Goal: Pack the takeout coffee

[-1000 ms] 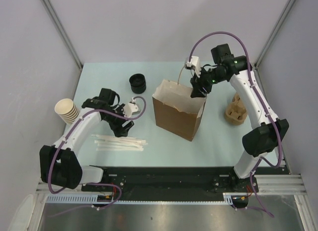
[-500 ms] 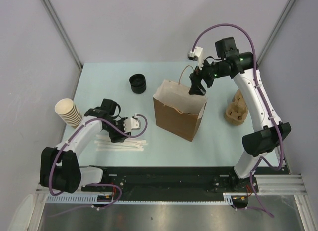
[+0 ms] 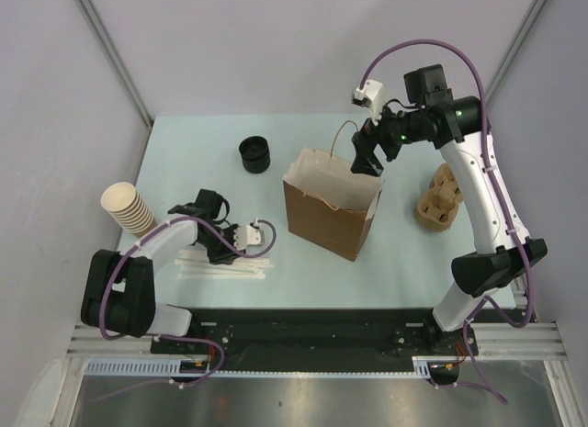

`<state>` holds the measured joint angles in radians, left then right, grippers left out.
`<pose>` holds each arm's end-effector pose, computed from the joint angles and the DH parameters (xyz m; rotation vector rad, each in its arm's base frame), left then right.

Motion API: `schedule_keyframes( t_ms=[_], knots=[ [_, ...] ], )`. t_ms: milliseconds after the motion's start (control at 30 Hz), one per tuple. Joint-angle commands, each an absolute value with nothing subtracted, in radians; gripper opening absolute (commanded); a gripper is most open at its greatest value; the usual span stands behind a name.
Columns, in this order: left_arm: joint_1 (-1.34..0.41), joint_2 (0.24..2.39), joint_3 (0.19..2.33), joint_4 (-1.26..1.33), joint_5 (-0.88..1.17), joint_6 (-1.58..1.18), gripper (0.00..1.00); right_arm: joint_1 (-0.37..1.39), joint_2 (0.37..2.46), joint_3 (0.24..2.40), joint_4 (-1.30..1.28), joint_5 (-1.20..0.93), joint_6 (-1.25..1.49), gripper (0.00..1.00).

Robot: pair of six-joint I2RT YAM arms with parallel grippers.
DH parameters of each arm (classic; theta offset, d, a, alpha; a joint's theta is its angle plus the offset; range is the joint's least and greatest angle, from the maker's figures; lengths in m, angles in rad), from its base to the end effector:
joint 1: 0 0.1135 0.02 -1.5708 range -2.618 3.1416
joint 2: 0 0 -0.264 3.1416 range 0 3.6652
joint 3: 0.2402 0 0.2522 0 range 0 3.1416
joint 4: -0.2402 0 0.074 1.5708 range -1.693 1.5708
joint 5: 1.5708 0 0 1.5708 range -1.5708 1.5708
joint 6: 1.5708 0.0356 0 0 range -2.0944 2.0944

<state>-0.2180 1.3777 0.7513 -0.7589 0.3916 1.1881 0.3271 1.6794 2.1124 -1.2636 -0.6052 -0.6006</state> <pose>0.2145 -0.0614 0.1725 1.8326 2.0831 -0.3664 0.2922 0.1205 0.4569 -1.2629 1.9093 0.5826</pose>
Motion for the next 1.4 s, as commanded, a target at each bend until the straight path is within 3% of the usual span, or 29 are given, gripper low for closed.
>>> schedule_keyframes(
  t_ms=[0, 233, 400, 500, 600, 800, 1367],
  knots=[
    [-0.224, 1.378, 0.747, -0.726, 0.413, 1.229, 0.36, 0.330, 1.637, 2.145, -1.264, -0.566, -0.578, 0.98],
    [-0.224, 1.290, 0.788, -0.846, 0.439, 1.238, 0.10, 0.330, 1.629, 2.137, -1.258, -0.552, -0.571, 0.98],
    [-0.222, 1.238, 0.822, -0.910, 0.445, 1.230, 0.00, 0.331, 1.632, 2.143, -1.256, -0.557, -0.568, 0.98],
    [-0.222, 1.221, 0.836, -0.922, 0.453, 1.220, 0.00, 0.331, 1.637, 2.146, -1.253, -0.561, -0.565, 0.98],
    [-0.222, 1.238, 0.844, -0.818, 0.425, 1.122, 0.17, 0.334, 1.638, 2.145, -1.249, -0.569, -0.558, 0.98],
    [-0.230, 1.370, 0.933, -0.727, 0.397, 0.999, 0.33, 0.336, 1.638, 2.145, -1.253, -0.561, -0.558, 0.99],
    [-0.290, 1.423, 0.759, -0.589, 0.311, 1.058, 0.35, 0.321, 1.618, 2.115, -1.266, -0.517, -0.555, 1.00]
  ],
)
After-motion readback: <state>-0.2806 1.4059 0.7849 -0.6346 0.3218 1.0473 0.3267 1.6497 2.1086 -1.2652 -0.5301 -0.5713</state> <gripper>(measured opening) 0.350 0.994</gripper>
